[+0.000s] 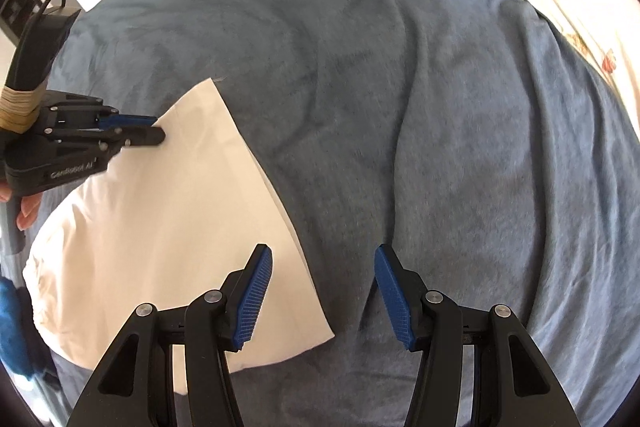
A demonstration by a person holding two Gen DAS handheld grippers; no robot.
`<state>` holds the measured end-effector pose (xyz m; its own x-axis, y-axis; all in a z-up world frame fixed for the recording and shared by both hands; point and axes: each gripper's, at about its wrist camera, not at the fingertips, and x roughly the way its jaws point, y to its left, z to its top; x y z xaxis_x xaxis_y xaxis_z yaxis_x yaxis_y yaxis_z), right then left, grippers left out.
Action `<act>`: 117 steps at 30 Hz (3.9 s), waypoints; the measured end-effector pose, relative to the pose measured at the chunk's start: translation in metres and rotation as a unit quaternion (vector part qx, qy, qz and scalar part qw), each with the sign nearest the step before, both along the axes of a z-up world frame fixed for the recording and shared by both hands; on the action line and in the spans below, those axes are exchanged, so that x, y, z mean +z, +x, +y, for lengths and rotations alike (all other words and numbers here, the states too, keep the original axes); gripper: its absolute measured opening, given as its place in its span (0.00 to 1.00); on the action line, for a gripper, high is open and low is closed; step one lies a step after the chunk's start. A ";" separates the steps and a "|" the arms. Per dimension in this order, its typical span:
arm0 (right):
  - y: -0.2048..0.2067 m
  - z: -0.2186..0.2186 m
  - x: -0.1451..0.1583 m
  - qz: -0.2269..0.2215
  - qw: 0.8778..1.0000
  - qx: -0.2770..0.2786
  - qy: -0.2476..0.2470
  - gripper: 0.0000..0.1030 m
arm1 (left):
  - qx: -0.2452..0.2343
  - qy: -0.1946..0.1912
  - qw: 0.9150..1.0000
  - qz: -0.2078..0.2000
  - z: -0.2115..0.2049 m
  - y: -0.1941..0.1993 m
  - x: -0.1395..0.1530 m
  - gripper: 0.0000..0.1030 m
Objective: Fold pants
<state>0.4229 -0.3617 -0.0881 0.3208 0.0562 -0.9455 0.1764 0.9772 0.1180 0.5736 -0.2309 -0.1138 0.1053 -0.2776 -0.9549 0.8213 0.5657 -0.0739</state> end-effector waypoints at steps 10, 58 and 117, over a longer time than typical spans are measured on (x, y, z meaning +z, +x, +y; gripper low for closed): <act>-0.008 -0.004 -0.005 0.004 1.000 -0.022 0.013 0.53 | 0.011 0.025 0.999 -0.031 -0.009 0.010 -0.004 0.03; -0.058 0.112 -0.005 0.063 0.993 -0.078 0.055 0.52 | 0.050 0.131 0.983 -0.119 0.142 -0.045 0.019 0.33; -0.102 0.038 -0.005 -0.091 0.954 -0.252 0.132 0.42 | -0.063 0.009 0.992 -0.112 0.036 -0.045 0.065 0.52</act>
<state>0.3212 -0.3233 -0.0927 0.5274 0.0796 -0.8459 0.5694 0.7058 0.4214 0.5290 -0.1951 -0.0488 0.2807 -0.2854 -0.9164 0.8804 0.4568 0.1274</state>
